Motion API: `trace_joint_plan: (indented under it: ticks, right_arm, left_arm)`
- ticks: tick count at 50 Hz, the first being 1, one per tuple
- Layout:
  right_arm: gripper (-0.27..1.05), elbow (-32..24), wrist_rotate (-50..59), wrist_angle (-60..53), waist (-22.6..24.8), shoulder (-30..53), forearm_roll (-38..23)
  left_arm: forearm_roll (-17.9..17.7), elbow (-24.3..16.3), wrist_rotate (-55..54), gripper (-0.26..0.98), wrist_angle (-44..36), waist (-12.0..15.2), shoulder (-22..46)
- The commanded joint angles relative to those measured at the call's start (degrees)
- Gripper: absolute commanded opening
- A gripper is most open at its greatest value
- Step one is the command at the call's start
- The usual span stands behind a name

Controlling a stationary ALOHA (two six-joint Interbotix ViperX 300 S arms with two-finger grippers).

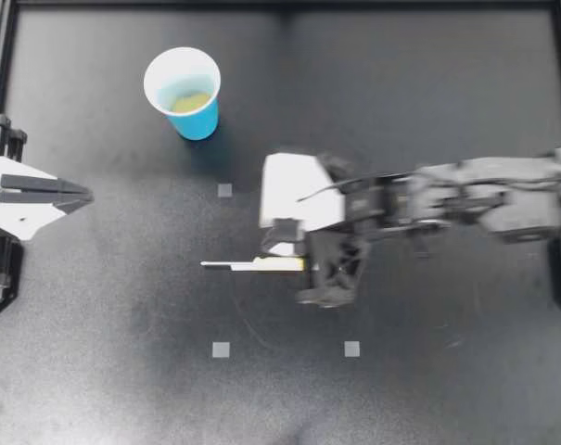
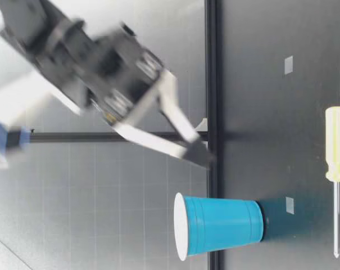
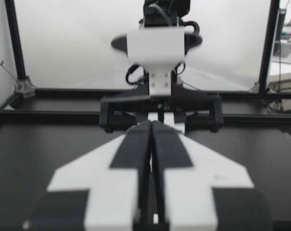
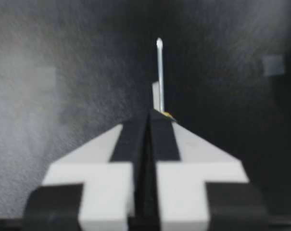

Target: Pick up the screwdriver with the right arm, hand it over to the left arm then place it into the cup.

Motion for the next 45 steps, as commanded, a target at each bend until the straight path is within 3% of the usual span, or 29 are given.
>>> trace_joint_plan:
  ticks: [1,10,14,25,45]
  right_arm:
    - [0.24,-3.69,-0.09,2.55,-0.18,1.76,0.00]
    - [0.57,-8.79,0.00,9.32,-0.09,7.21,-0.09]
    - [0.66,-10.72,-0.09,11.87,-0.18,9.23,-0.44]
    - [0.65,-14.06,-0.09,14.33,-0.26,13.97,-1.58]
    - [0.64,-14.33,0.18,14.24,-0.26,17.05,-3.43]
  left_arm:
    - [-0.09,-0.62,0.00,0.11,-0.53,0.09,0.18]
    - [-0.09,-0.18,0.09,0.11,-0.53,0.09,0.09]
    - [-0.09,0.00,0.09,0.11,-0.44,0.09,0.18]
    - [-0.09,0.18,0.18,0.11,-0.44,0.09,0.09]
    - [-0.09,0.44,0.35,0.11,-0.44,0.09,0.00]
